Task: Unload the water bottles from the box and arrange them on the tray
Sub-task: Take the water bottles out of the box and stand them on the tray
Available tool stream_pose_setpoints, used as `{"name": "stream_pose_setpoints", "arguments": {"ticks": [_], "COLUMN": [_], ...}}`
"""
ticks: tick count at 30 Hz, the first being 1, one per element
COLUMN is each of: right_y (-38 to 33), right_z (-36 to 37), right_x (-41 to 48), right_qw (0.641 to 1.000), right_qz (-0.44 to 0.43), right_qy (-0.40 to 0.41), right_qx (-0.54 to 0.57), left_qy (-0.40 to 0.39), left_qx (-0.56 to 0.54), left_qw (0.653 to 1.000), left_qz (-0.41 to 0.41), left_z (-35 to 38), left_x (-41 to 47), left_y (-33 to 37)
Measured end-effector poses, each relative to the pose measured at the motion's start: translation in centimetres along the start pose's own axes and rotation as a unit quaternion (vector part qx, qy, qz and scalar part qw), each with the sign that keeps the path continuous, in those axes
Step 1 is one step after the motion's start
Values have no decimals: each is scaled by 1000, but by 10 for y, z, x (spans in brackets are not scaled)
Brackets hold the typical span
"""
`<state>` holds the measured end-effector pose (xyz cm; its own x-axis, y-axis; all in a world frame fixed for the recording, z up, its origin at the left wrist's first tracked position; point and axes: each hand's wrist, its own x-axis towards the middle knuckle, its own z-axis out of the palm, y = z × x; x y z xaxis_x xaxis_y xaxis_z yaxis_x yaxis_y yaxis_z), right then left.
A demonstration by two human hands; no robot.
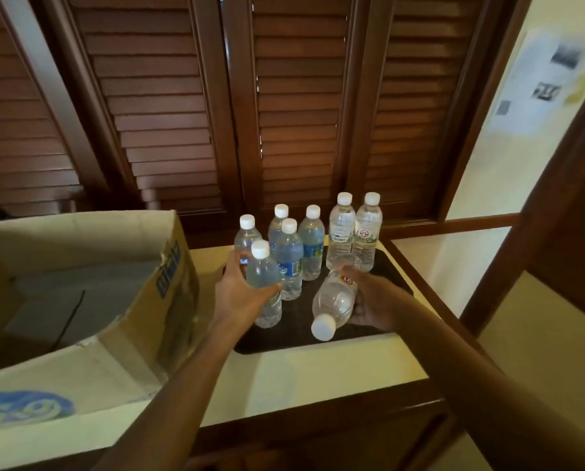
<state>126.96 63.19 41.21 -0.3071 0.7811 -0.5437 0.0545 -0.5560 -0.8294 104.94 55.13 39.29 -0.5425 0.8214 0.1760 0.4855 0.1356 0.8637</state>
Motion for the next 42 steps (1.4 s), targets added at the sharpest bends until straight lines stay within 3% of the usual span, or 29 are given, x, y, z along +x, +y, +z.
{"name": "stream_pose_setpoints", "arguments": {"ticks": [4, 10, 12, 15, 19, 22, 24, 27, 31, 32, 34, 36, 37, 39, 42], "right_y": [7, 8, 8, 11, 18, 21, 20, 17, 17, 19, 25, 35, 39, 46, 54], "right_z": [-3, -7, -8, -13, -14, -15, -22, -34, -45, -50, -63, -81, -91, -107, -120], "right_x": [10, 19, 23, 29, 36, 38, 38, 38, 52, 56, 55, 56, 56, 58, 62], "right_qw": [1000, 999, 999, 996, 988, 981, 976, 992, 969, 944, 856, 783, 764, 765, 796], "right_qz": [10, 8, 8, 14, 32, 42, 47, 60, -25, -73, -159, -193, -190, -169, -182], "right_qy": [6, -5, -12, -24, -61, -99, -134, -108, 78, 123, 195, 250, 265, 266, 254], "right_qx": [9, 36, 49, 89, 141, 163, 165, -7, -233, -297, -451, -536, -557, -562, -518], "left_qy": [17, -38, -15, 58, -118, -110, -119, -149, -172, -172, -175, -188, -190, -181, -154], "left_qx": [5, 22, 39, 50, 40, 94, 118, 153, 214, 232, 271, 298, 302, 295, 271], "left_qw": [1000, 999, 999, 996, 982, 961, 957, 951, 934, 931, 922, 913, 913, 918, 933], "left_qz": [-16, -30, -25, 33, 142, 237, 236, 225, 226, 224, 216, 205, 200, 195, 181], "left_z": [15, 22, 18, 7, 19, 38, 41, 47, 69, 76, 89, 98, 101, 106, 110], "left_x": [1, -1, -10, -45, -83, -62, -41, -8, 39, 50, 69, 82, 88, 95, 100], "left_y": [-4, -11, -12, -7, 30, 45, 55, 76, 107, 113, 122, 126, 127, 125, 121]}}
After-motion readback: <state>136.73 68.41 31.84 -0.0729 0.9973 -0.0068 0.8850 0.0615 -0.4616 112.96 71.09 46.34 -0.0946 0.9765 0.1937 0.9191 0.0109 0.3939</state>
